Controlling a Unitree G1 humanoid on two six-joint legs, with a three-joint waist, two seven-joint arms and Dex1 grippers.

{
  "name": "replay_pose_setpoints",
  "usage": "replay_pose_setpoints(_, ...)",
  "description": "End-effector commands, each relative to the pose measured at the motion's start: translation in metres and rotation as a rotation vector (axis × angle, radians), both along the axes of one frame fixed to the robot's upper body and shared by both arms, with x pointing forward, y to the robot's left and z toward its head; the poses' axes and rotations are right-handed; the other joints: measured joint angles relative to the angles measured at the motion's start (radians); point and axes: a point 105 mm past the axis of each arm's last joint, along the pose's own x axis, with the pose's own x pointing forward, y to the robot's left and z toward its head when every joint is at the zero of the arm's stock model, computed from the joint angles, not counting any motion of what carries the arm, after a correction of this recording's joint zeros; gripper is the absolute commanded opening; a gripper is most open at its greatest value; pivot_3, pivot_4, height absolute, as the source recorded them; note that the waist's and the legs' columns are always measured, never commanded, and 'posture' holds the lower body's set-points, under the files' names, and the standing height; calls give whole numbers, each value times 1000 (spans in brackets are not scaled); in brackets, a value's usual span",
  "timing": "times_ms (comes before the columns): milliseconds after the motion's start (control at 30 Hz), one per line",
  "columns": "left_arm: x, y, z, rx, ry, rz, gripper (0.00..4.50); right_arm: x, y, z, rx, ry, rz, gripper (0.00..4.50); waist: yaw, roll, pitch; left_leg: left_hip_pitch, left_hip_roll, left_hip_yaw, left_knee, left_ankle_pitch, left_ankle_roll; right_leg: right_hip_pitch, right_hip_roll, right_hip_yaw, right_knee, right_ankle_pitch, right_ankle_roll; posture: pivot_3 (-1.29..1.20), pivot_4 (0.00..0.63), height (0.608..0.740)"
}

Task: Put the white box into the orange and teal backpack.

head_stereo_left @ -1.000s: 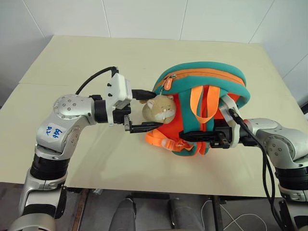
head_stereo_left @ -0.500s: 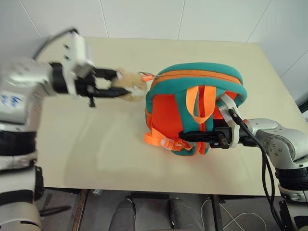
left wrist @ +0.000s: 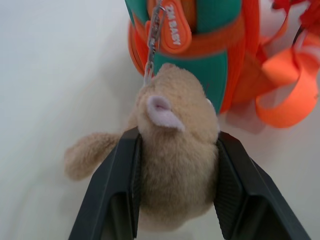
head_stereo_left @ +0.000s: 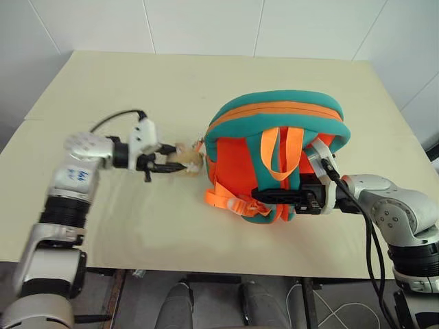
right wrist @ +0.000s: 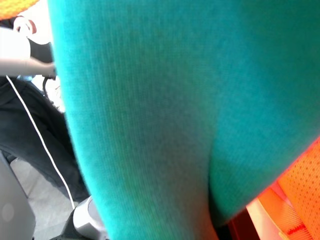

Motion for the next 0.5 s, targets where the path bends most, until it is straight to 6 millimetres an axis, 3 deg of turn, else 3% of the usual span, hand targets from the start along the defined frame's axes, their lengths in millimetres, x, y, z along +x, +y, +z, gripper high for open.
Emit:
replay_pose_setpoints(33,3,-6,-19,16,-11,0,1867,-2,2,9,49,-42,-24,0,1,0,0,0,0,0,0,0,0,0,0,0,0,0,0,0,150,740)
replay_pose_setpoints(200,-6,-11,-29,-27,13,-10,1867,7,1,16,108,-88,-126,0,4,0,0,0,0,0,-1,0,0,0,0,0,0,0,0,0,150,740)
replay_pose_setpoints(233,-8,-10,-22,-65,-11,1,1838,9,0,16,104,-108,-156,309,4,0,0,0,0,0,0,0,0,0,0,0,0,0,0,0,150,740)
replay_pose_setpoints(367,-29,0,14,-258,13,19,2781,0,-8,19,73,-194,-174,1623,2,0,0,0,0,0,-1,0,0,0,0,0,0,0,0,0,150,740)
replay_pose_setpoints(500,-56,7,21,-258,57,24,4034,-10,-29,22,29,-253,-246,3038,4,0,0,-1,0,-1,-3,0,0,0,-1,0,-1,0,0,0,150,740)
